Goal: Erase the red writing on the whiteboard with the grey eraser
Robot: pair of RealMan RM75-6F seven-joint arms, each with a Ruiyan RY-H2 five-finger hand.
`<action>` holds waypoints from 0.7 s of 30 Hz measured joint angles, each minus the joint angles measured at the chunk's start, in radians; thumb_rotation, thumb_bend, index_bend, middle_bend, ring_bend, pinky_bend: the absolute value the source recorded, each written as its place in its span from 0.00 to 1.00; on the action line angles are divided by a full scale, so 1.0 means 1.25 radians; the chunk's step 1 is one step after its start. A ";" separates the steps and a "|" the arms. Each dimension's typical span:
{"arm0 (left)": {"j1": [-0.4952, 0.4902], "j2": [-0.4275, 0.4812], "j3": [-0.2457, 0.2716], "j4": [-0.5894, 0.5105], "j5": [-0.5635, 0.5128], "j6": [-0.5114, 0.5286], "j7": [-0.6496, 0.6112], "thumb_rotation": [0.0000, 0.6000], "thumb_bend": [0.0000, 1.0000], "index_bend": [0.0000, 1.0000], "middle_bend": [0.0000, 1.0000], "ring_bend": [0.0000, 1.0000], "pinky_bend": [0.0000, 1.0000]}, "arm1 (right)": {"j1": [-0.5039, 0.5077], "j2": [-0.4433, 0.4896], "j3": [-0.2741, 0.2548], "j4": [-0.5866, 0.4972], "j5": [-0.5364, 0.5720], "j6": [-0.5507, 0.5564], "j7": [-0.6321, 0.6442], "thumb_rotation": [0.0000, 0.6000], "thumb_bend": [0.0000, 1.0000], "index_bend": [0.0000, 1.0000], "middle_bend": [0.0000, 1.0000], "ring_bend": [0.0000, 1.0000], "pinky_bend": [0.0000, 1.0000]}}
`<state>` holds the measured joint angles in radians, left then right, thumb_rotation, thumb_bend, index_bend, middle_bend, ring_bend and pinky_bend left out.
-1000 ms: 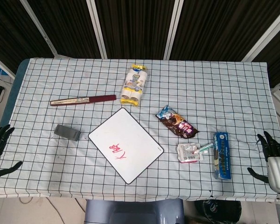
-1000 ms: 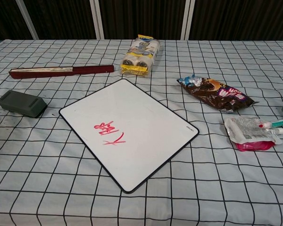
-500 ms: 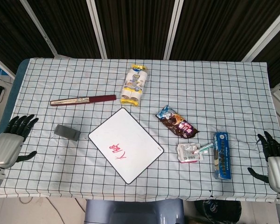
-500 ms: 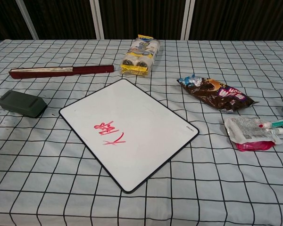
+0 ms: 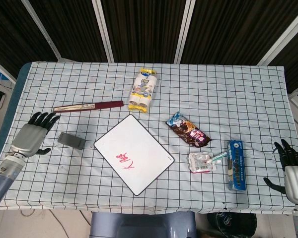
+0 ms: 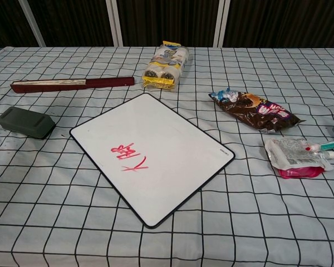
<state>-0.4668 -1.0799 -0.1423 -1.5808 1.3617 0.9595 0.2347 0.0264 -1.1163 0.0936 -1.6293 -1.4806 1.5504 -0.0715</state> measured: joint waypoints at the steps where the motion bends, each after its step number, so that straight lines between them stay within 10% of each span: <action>1: -0.007 -0.010 0.000 0.017 -0.002 -0.007 -0.002 1.00 0.12 0.00 0.06 0.00 0.04 | 0.000 0.000 0.000 0.000 0.000 0.000 0.000 1.00 0.11 0.01 0.04 0.14 0.19; 21: -0.082 -0.163 0.052 0.236 0.034 -0.075 -0.059 1.00 0.16 0.18 0.18 0.00 0.04 | 0.001 -0.001 0.000 -0.001 0.003 -0.003 0.001 1.00 0.11 0.01 0.04 0.14 0.19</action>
<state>-0.5693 -1.2836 -0.0775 -1.2853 1.4046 0.8661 0.1612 0.0279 -1.1179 0.0940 -1.6306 -1.4768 1.5463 -0.0708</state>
